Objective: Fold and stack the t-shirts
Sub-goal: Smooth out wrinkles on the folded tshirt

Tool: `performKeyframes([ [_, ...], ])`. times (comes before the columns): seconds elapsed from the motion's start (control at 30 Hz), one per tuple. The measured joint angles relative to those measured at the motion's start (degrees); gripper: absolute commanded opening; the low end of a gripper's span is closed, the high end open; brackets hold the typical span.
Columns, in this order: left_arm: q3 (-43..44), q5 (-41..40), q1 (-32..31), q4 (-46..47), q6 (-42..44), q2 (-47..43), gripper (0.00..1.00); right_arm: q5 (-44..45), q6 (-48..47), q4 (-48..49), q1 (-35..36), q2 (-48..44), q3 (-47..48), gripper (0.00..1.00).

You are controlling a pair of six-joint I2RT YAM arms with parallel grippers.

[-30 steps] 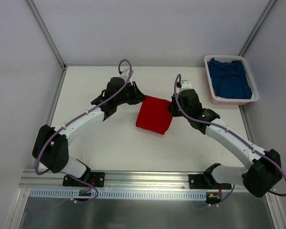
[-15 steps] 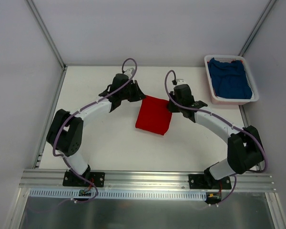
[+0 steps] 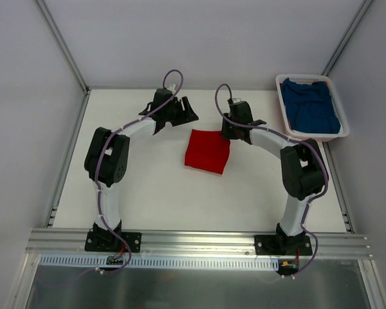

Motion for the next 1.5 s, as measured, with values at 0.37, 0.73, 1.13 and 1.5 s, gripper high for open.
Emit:
performKeyframes([
  [0.37, 0.33, 1.86, 1.73, -1.77, -0.24, 2.86, 0.99, -1.36, 0.17, -0.96, -0.39, -0.22, -3.76, 0.5],
  [0.73, -13.68, 2.49, 1.66, -2.73, -1.07, -13.49, 0.98, 1.73, 0.39, -3.65, 0.66, -18.14, -12.48, 0.48],
  [1.13, -18.88, 8.0, 0.9, -1.55, -5.05, -15.1, 0.99, 1.31, 4.66, -4.48, 3.85, -24.98, -22.77, 0.49],
  [1.5, -23.23, 12.2, 0.92, 3.67, -10.03, -7.32, 0.99, 1.77, 5.51, -6.14, 3.85, -42.82, -25.55, 0.49],
])
